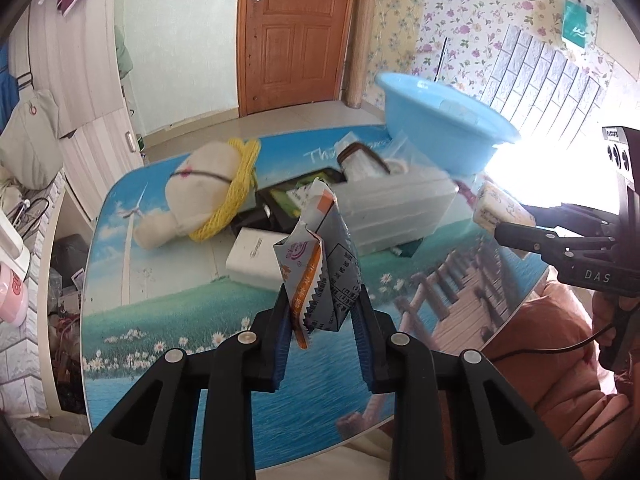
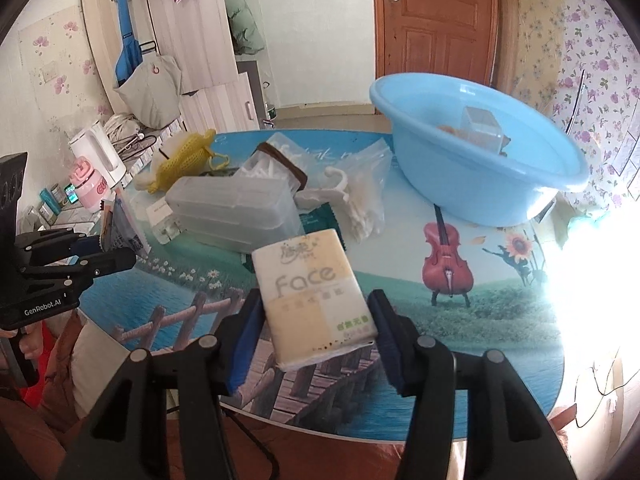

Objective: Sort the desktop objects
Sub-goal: 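Carry both tissue packs up toward the blue basin, then drop the patterned packet from left gripper while right releases Face pack into basin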

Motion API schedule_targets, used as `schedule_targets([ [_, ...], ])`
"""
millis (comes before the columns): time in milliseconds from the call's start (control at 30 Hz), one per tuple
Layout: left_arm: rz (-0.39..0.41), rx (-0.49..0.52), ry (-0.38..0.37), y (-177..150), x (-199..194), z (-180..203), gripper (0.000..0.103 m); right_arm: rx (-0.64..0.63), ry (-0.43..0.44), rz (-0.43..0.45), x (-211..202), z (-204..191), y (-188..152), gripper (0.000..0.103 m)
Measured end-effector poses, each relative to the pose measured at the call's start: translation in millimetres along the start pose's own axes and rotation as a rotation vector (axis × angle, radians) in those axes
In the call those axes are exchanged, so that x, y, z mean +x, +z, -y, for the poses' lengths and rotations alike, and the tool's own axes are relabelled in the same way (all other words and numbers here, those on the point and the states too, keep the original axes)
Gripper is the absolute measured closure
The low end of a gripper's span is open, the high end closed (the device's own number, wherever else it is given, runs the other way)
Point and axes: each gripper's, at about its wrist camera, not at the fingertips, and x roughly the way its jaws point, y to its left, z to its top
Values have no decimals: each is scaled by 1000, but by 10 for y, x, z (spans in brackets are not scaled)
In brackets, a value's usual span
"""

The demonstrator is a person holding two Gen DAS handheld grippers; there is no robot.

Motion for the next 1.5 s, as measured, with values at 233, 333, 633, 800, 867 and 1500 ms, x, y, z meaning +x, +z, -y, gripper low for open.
schedule_targets([
  [233, 61, 27, -20, 294, -179, 152, 76, 30, 2, 71, -209, 114, 115, 51],
  [333, 79, 43, -24, 431, -198, 223, 76, 31, 0, 103, -288, 170, 179, 51],
  [633, 117, 73, -64, 808, -140, 517, 76, 59, -8, 191, -515, 452, 412, 51],
  [800, 114, 100, -77, 993, -57, 675, 76, 75, -16, 225, -570, 632, 528, 51],
  [867, 111, 107, -81, 1070, -13, 730, 76, 87, -16, 231, -568, 713, 566, 51],
  [1500, 64, 184, -126, 1775, 581, 1159, 76, 138, -25, 199, -293, 1328, 864, 51],
])
